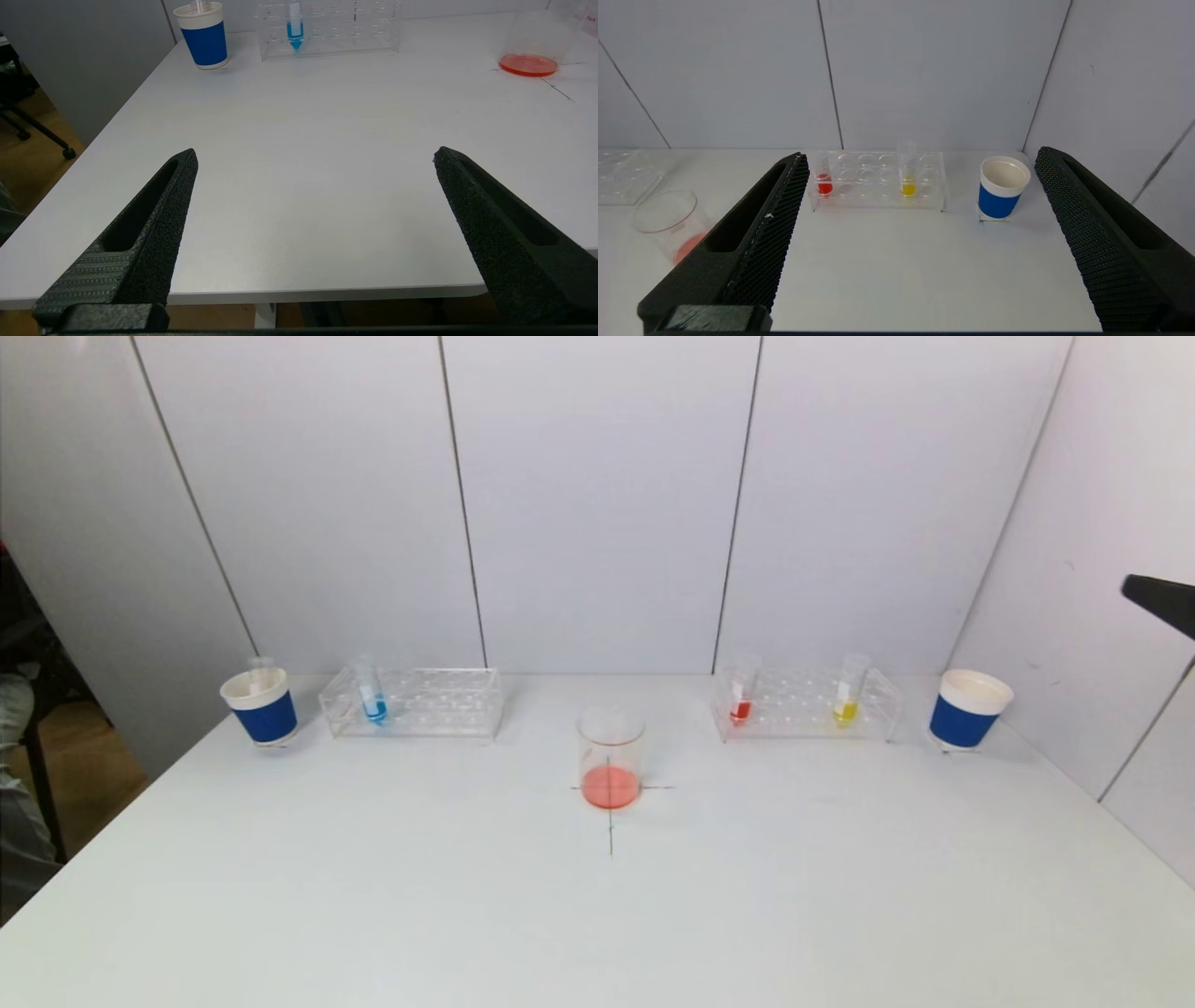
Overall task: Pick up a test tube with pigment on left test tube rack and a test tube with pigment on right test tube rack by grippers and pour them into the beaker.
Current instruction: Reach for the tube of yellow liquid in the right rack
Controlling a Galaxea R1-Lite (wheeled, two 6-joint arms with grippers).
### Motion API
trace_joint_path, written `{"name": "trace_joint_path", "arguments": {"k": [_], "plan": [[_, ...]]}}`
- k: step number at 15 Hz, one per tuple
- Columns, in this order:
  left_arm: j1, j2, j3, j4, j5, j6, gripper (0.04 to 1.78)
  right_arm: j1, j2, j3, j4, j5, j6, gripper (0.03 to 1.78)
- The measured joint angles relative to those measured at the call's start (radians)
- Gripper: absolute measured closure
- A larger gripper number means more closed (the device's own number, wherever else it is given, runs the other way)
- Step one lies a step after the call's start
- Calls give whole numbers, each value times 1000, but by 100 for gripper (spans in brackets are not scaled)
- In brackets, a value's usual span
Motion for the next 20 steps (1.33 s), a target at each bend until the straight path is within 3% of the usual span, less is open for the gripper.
{"name": "trace_joint_path", "arguments": {"k": [4, 11, 15, 20], "plan": [[0, 0, 0, 0, 0, 0, 6, 43, 294, 37, -296, -27, 8, 5], [0, 0, 0, 0, 0, 0, 6, 57, 730, 128, -885, -58, 11, 5], [0, 0, 0, 0, 0, 0, 6, 59, 877, 130, -1027, -54, 4, 5], [0, 0, 0, 0, 0, 0, 6, 62, 987, 79, -1037, -49, -2, 5]]}}
